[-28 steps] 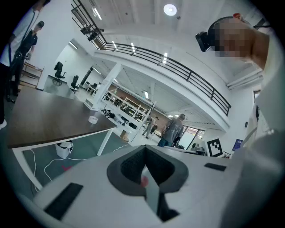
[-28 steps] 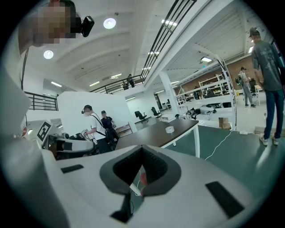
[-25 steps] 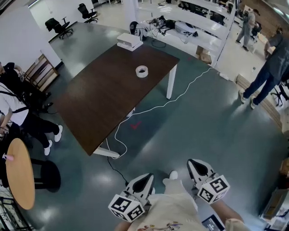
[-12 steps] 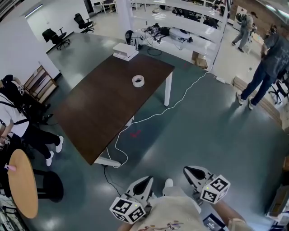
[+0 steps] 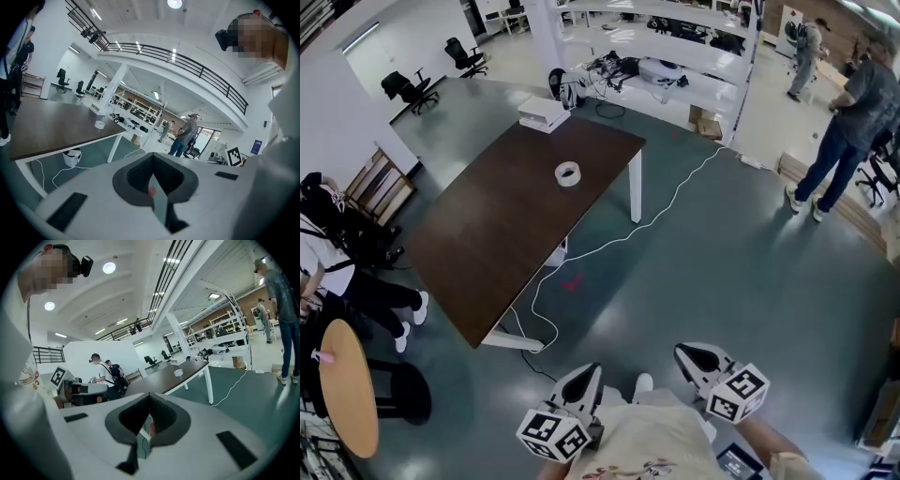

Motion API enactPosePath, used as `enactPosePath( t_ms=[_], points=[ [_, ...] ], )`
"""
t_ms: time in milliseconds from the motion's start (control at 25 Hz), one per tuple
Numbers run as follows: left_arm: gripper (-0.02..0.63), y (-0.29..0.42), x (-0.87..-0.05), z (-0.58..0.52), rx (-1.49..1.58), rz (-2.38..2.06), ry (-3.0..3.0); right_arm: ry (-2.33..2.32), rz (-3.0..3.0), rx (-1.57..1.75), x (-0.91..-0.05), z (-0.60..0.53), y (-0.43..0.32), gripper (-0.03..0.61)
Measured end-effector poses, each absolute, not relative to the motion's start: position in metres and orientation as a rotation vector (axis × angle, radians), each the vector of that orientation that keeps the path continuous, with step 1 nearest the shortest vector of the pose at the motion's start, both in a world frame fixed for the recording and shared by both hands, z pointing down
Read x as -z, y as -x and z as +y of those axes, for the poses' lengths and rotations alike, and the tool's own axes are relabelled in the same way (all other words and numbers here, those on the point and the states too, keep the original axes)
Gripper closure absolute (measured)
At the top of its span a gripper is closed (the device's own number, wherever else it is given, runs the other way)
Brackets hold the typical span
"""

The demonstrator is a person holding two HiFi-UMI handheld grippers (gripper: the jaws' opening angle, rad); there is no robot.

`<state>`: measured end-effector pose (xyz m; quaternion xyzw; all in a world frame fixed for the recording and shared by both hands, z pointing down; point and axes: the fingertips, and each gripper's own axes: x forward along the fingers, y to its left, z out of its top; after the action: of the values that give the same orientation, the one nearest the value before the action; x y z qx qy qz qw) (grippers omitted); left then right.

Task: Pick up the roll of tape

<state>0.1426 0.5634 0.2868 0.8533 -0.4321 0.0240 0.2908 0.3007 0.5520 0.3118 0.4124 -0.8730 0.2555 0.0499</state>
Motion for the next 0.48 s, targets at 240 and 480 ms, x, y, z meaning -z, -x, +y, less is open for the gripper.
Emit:
enactPosePath(
  t_ms=[240, 480],
  points=[
    [0.607, -0.153, -0.29, 0.558, -0.029, -1.2, -2.231, -1.208, -2.663, -0.788, -0.318, 0.545, -0.318, 0.572],
    [0.607, -0.155, -0.297, 0.539, -0.004, -1.215, -2.184, -1.172, -2.664, -0.813, -0.325, 0.522, -0.321, 0.572]
  ],
)
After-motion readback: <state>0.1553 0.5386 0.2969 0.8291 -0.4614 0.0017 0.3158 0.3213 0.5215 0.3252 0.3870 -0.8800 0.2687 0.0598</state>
